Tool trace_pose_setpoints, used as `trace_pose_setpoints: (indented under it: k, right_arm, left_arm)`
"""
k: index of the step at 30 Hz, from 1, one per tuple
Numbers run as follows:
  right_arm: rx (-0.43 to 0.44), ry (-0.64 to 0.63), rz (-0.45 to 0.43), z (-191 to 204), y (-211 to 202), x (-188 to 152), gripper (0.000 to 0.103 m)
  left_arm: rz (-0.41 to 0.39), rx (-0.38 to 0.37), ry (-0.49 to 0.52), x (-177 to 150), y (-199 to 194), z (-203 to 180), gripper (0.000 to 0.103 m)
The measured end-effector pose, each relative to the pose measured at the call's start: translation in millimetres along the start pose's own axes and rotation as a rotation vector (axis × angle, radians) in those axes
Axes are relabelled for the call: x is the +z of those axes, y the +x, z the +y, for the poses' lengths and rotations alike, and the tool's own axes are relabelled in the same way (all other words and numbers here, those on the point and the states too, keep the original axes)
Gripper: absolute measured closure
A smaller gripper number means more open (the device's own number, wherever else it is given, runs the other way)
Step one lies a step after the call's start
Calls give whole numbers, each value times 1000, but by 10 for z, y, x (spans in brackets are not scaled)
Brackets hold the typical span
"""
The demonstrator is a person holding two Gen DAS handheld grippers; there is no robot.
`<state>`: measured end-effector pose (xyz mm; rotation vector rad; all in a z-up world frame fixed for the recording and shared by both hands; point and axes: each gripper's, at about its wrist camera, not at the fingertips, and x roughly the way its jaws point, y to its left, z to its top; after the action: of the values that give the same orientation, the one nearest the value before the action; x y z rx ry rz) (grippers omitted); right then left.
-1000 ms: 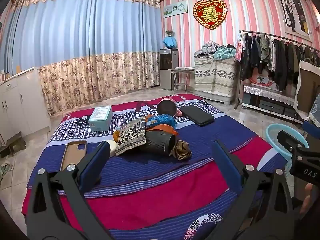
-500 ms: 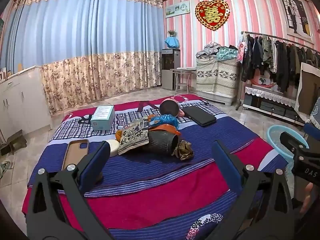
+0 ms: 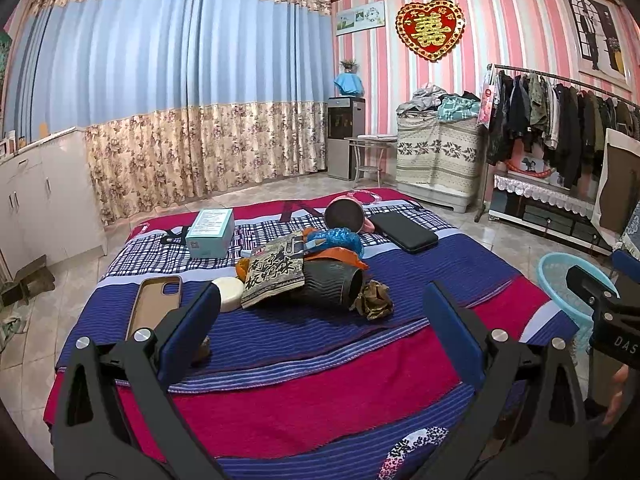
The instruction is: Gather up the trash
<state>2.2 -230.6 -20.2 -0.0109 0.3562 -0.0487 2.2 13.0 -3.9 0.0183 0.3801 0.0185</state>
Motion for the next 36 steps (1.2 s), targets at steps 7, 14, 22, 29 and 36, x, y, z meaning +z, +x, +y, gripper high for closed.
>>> trace_pose_setpoints:
  k: [7,14,22,29,36]
  right_arm:
    - [-1,0,0,8,2,-3,4]
    - [-1,-5,1,10,18,-57,4]
    - [-1,-4,3,9,30,-75,4]
    - [-1,-6,4,12,35,-85,4]
    - [-2,-7,6,10,39,-87,4]
  left_arm:
    - [3,3,-1,-3,14,10,5]
    - [6,5,-6,-10,28,32,5]
    - [9,4,-7,-27,36,40,5]
    - [10,6,-6,-40,43,45,5]
    - [12,5,-7,-37,45,47,5]
